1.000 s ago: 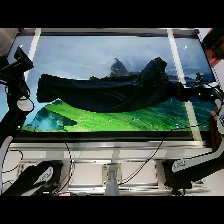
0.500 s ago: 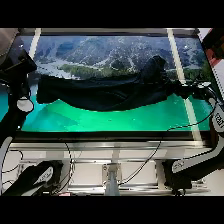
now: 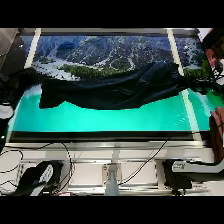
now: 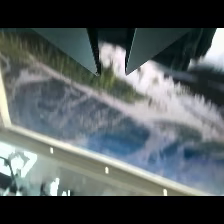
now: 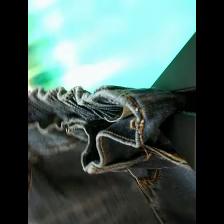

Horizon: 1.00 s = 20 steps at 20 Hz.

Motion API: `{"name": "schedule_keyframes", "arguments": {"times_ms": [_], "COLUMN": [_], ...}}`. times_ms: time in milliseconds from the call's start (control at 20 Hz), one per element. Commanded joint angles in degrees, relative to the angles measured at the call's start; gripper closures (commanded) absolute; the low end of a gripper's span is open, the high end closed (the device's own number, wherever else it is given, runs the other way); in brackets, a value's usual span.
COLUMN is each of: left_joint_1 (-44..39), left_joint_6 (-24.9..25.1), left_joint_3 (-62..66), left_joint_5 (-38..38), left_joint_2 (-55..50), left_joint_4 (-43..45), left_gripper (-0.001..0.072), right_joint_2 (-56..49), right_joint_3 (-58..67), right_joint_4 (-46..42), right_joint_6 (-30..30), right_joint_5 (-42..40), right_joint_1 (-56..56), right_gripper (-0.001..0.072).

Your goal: Fold the clothes and pants, and hang the long-sleeved shirts on hangers.

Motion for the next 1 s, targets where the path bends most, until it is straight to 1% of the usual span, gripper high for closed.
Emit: {"name": "schedule_keyframes", "arguments": {"times_ms": [0, 50, 100, 150, 200, 450, 500, 550, 600, 650, 700, 850, 950], "left_joint_1": [10.45, 13.09, 15.47, 17.4, 18.8, 19.02, 19.02, 18.84, 18.82, 18.82, 18.82, 18.82, 18.82], "left_joint_6": [-10.4, -13.49, -15.87, -17.35, -17.84, -17.68, -17.38, -17.38, -17.35, -17.14, -15.74, -9.29, -7.34], "left_joint_3": [-0.09, -0.48, -1.4, -2.71, -4.02, -8.94, -8.94, -8.94, -8.94, -8.94, -8.94, -8.94, -8.92], "left_joint_5": [-26.01, -30.49, -32.85, -33.94, -35.01, -35.15, -34.14, -32.11, -29.9, -27.58, -25.64, -21.18, -18.29], "left_joint_2": [1.6, 1.01, 0.22, -0.61, -1.6, -9.7, -11.58, -13.49, -15.06, -16.59, -17.86, -20.79, -21.92], "left_joint_4": [3.96, 7.28, 10.12, 11.47, 11.47, 10.49, 10.27, 9.18, 7.43, 5.25, 2.99, -6.34, -11.41], "left_gripper": [0.0512, 0.0504, 0.0326, -0.0013, 0.0004, 0.001, 0.0041, 0.0114, 0.0128, 0.0128, 0.0128, 0.0128, 0.0128], "right_joint_2": [5.62, 6.34, 6.67, 6.58, 6.43, 6.43, 6.43, 6.43, 6.43, 6.43, 6.43, 6.43, 6.43], "right_joint_3": [0.07, 0.07, 0.07, 0.04, 0.04, 0.0, 0.0, 0.0, 0.0, 0.0, 0.0, 0.0, 0.0], "right_joint_4": [-4.24, -4.28, -4.24, -4.2, -4.26, -4.22, -4.22, -4.22, -4.22, -4.22, -4.22, -4.24, -4.22], "right_joint_6": [0.26, 0.22, 0.02, 0.0, 0.0, 0.02, 0.02, 0.02, 0.0, 0.0, 0.0, -0.09, -0.11], "right_joint_5": [4.0, 3.89, 4.0, 4.17, 4.28, 4.28, 4.28, 4.26, 4.26, 4.24, 4.24, 4.2, 4.11], "right_joint_1": [-2.12, -2.12, -2.1, -2.08, -1.99, -1.99, -1.99, -1.99, -1.97, -1.99, -1.97, -1.99, -1.99], "right_gripper": [0.0666, 0.0666, 0.0666, 0.0666, 0.0666, 0.0666, 0.0666, 0.0666, 0.0666, 0.0666, 0.0666, 0.0666, 0.0666]}}
